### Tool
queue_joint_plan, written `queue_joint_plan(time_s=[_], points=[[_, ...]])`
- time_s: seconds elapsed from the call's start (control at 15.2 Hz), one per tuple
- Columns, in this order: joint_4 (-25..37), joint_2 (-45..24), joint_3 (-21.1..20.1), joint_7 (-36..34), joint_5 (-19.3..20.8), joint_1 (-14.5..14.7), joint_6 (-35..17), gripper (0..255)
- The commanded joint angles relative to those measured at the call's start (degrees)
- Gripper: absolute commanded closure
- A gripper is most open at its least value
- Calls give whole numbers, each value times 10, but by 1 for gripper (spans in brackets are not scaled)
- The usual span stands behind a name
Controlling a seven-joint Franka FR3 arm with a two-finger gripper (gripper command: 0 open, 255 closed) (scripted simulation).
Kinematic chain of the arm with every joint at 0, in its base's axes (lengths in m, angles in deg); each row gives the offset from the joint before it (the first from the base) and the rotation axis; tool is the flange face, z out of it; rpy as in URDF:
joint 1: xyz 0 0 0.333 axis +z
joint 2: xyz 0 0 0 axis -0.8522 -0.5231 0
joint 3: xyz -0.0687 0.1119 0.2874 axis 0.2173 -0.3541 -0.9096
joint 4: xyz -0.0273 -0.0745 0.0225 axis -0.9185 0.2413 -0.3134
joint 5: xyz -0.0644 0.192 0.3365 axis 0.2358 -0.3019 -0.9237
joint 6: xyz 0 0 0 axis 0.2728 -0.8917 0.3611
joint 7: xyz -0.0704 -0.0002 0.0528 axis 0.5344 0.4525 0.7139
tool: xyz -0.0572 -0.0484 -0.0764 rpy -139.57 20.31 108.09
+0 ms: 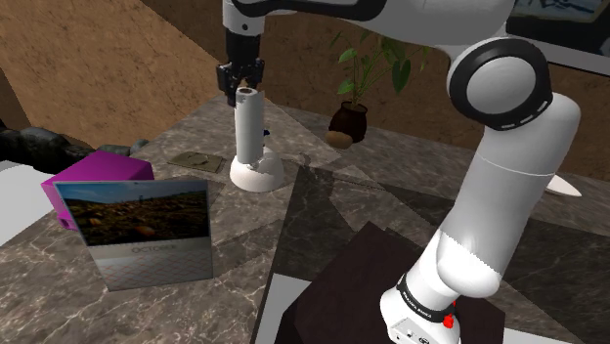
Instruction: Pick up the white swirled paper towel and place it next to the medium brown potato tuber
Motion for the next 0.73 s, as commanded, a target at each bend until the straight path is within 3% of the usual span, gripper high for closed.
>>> queue_joint_plan(time_s=[0.0,0.66], points=[[-36,27,9,24,-7,-16,-11,255],[-160,126,68,153,-27,-85,-44,255]])
